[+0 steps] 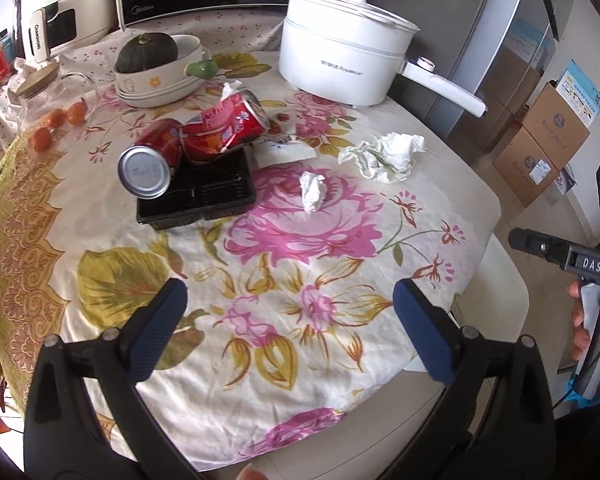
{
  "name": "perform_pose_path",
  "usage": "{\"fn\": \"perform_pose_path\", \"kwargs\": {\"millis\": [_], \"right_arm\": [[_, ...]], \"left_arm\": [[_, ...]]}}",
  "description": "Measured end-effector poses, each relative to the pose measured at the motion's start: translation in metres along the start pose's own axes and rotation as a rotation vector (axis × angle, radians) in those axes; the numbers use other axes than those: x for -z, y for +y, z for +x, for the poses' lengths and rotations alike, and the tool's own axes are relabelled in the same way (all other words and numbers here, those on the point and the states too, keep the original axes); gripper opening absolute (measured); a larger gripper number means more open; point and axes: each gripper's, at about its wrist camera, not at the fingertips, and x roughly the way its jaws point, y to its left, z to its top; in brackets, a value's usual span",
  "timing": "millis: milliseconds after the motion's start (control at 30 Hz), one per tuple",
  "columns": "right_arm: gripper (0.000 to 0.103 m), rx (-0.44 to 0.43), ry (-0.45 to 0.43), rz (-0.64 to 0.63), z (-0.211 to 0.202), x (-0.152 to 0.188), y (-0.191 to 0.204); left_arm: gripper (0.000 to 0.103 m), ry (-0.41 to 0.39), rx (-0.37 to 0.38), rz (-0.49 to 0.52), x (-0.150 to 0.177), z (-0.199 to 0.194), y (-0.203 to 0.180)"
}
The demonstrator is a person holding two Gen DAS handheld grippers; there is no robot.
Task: Collect trash
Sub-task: 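Reach the right tool to the table and grasp the crumpled white paper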
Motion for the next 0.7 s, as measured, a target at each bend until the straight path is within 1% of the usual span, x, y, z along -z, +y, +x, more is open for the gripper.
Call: {"fn": "perform_pose_path", "kwargs": {"millis": [133,233,300,433,600,700], "right_arm": [[0.084,0.013,-0.039,-0.041,0.021,-0.037,0.025],[0.084,-0.015,-0.026,-0.044,0.045,-0.060,0.042],[0.084,-0.013,-0.010,-0.051,0.062,-0.071,0.052],[0.084,0.019,0.010,-0.074,0.092,-0.088,0.067],[0.084,0.068,0.051,-0.071,0.133,-0.103,0.070],[0.084,0.102,0.071,-0.062,0.152,-0.106,0.069]], "left_arm": [[0.102,0.020,-0.029,-0.041,-0.006,0.001,0.020],[0.102,0.021,-0.054,-0.081,-0.010,-0.001,0.034],[0.102,0.018,-0.071,-0.094,-0.013,-0.003,0.042],[0.102,0.005,-0.115,-0.124,-0.015,-0.007,0.056],[0.102,0.020,-0.113,-0.152,-0.015,-0.003,0.066],[0.102,0.027,-0.118,-0.145,-0.015,0.001,0.067]]}}
